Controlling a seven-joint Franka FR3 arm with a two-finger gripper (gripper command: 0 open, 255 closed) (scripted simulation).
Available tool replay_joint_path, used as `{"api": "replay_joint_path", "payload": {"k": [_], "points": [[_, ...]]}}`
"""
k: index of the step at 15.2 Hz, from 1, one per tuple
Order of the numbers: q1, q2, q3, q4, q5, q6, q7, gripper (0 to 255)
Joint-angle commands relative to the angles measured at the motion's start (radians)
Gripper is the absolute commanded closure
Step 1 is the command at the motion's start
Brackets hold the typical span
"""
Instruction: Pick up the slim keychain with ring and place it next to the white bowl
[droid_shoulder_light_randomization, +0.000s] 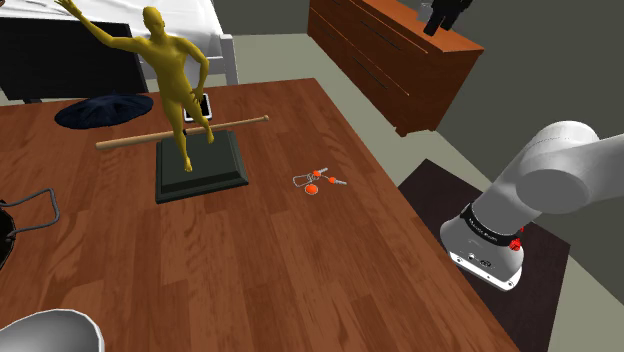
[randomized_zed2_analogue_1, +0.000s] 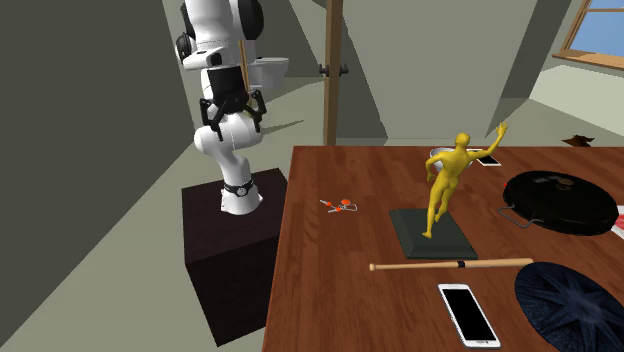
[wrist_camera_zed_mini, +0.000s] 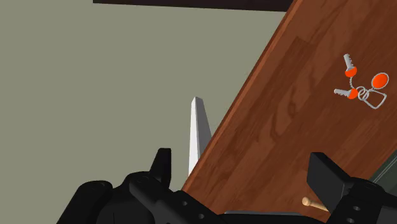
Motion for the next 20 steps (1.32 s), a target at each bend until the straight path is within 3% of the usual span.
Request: {"api": "replay_joint_path", "payload": {"k": [1, 20], "points": [[0.000, 0.000, 0.000, 0.000, 0.000, 0.000, 0.000, 0], [0.246, 0.268, 0.210, -0.227, 0.079, 0.410, -0.133, 0]]}}
